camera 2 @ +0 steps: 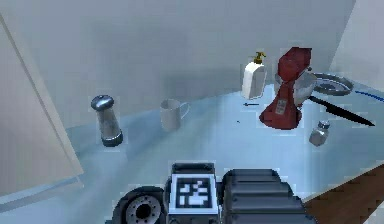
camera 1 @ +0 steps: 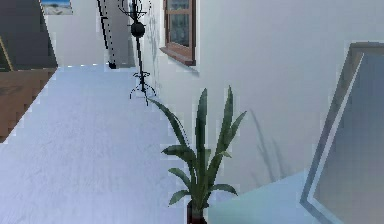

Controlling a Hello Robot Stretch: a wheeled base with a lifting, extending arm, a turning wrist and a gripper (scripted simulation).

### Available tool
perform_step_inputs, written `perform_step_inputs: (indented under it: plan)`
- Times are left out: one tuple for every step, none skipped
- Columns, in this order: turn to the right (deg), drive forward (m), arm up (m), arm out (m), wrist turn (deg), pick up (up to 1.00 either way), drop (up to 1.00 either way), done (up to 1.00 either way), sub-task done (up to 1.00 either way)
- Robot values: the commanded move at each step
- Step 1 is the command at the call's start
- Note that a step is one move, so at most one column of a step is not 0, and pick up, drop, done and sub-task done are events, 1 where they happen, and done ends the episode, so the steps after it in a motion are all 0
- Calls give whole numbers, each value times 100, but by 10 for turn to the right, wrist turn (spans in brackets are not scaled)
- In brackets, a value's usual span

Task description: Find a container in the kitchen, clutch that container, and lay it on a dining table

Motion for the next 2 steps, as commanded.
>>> perform_step_inputs:
  plan:
    - [0,0,0,34,0,0,0,0,0]
    - [0,0,0,0,450,0,0,0,0]
